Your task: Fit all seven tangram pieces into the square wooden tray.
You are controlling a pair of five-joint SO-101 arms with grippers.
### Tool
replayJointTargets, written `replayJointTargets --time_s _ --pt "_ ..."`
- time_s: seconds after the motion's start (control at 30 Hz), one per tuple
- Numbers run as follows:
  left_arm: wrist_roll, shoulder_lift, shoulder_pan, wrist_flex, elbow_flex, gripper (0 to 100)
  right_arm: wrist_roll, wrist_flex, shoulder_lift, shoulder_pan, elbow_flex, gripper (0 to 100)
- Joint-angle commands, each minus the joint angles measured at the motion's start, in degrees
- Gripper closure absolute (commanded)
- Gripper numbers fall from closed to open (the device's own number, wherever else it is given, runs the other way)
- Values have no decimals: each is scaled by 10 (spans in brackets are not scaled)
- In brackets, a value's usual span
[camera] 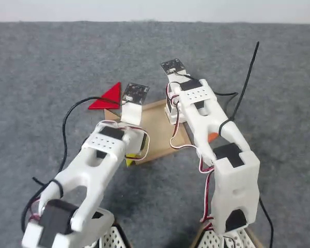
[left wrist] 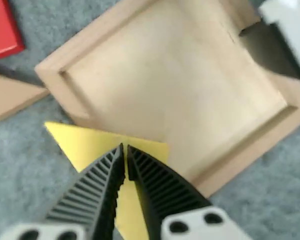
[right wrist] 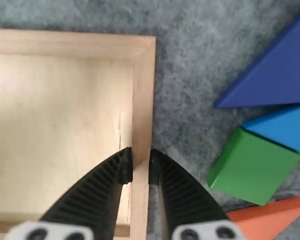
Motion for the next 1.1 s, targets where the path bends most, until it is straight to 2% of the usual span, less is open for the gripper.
replayJointTargets --time_s 0.0,0.33,0.5,0.67,0.83,0.97,1.07 --pt "4 4 5 -25 -27 987 -8 2 -25 -10 -27 987" --pt "6 4 20 -80 -29 987 -8 -1 -21 -15 -27 987" --pt "4 -21 23 -54 -32 987 -8 -1 -21 -12 -27 987" --pt "5 -120 -74 18 -19 987 -8 1 -22 -11 -27 987" --pt "6 -149 -176 24 43 987 -8 2 -23 -12 -27 987" --pt "-23 -110 -182 26 53 987 -7 2 -24 -13 -27 987" --pt "-35 -87 -145 26 48 987 -7 2 -24 -13 -27 987"
